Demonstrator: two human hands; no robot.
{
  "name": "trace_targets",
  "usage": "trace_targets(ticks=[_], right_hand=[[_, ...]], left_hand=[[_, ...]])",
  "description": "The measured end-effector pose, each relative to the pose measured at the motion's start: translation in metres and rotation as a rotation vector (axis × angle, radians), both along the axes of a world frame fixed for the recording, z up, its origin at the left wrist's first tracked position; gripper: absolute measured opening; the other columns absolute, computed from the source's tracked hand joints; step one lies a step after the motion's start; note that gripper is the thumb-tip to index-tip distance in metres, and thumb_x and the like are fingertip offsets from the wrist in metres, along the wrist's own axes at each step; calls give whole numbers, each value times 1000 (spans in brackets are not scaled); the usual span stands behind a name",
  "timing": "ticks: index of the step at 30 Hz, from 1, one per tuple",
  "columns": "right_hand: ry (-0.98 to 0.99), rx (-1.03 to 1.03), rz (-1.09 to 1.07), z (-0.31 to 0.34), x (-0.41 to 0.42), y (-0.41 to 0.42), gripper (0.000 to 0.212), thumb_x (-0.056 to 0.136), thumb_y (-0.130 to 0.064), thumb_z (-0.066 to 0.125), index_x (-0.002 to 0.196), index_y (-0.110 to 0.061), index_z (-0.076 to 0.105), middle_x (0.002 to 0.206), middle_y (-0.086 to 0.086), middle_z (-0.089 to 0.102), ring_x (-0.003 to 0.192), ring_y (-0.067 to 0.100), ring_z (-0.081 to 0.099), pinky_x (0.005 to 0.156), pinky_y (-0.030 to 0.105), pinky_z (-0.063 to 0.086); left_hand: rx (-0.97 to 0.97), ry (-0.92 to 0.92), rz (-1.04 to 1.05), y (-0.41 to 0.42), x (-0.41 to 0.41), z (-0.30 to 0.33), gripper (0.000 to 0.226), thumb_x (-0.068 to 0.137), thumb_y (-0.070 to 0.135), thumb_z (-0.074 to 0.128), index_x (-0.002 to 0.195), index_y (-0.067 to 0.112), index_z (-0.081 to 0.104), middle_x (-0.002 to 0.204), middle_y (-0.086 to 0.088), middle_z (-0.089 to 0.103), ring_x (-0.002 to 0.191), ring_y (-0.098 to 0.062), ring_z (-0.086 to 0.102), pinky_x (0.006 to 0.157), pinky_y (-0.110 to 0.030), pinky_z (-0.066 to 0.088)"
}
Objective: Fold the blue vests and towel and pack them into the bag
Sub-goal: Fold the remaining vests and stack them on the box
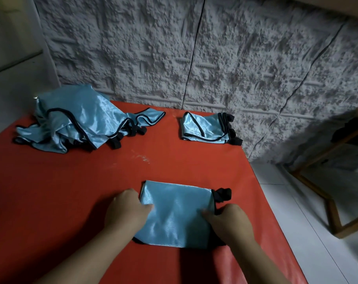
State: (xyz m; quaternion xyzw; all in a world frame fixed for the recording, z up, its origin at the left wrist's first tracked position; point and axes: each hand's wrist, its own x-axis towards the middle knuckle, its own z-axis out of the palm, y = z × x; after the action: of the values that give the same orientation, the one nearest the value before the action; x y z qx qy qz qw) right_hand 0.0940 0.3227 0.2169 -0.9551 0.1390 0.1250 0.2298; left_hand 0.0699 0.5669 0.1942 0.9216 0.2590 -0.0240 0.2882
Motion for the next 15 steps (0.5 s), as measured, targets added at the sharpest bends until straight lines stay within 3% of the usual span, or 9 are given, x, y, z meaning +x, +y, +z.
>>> trace_targets(ticks=[2, 5, 8, 11, 15], right_hand=[[-29, 66, 11, -4, 8, 7, 31, 71, -44, 78, 70, -23, 55, 62, -7, 61, 58, 14, 58, 46, 26, 36], [-13, 182, 5, -10, 17, 12, 44, 63, -33, 84, 91, -23, 51, 69, -8, 64, 62, 12, 63, 47, 25, 39], [18, 247, -23, -15, 20, 11, 45, 59, -27, 87, 91, -20, 58, 70, -7, 67, 63, 13, 66, 51, 27, 48], [-20, 276, -63, -15, 17, 12, 25, 60, -23, 82, 78, -16, 67, 67, -3, 70, 64, 18, 68, 57, 33, 55], [-79, 320, -19, -13, 15, 9, 14, 68, -22, 75, 71, -13, 66, 63, 0, 68, 62, 21, 66, 52, 31, 46]], left_hand=[[-101, 30, 31, 6, 4, -1, 32, 68, 35, 76, 57, 13, 55, 49, 9, 56, 52, -17, 57, 47, -26, 38], [-209, 91, 59, 7, 9, 4, 43, 67, 21, 75, 45, 12, 40, 31, 8, 35, 38, -15, 39, 42, -22, 26], [-292, 107, 80, 9, 13, 5, 41, 67, 19, 75, 45, 13, 40, 33, 7, 37, 40, -17, 40, 44, -23, 29], [-303, 53, 28, 16, 15, 2, 41, 64, 24, 72, 46, 11, 38, 41, 6, 33, 44, -17, 33, 47, -26, 26], [-565, -27, 43, 21, 14, 0, 36, 56, 36, 71, 66, 4, 58, 62, -3, 57, 60, -16, 52, 61, -32, 38]])
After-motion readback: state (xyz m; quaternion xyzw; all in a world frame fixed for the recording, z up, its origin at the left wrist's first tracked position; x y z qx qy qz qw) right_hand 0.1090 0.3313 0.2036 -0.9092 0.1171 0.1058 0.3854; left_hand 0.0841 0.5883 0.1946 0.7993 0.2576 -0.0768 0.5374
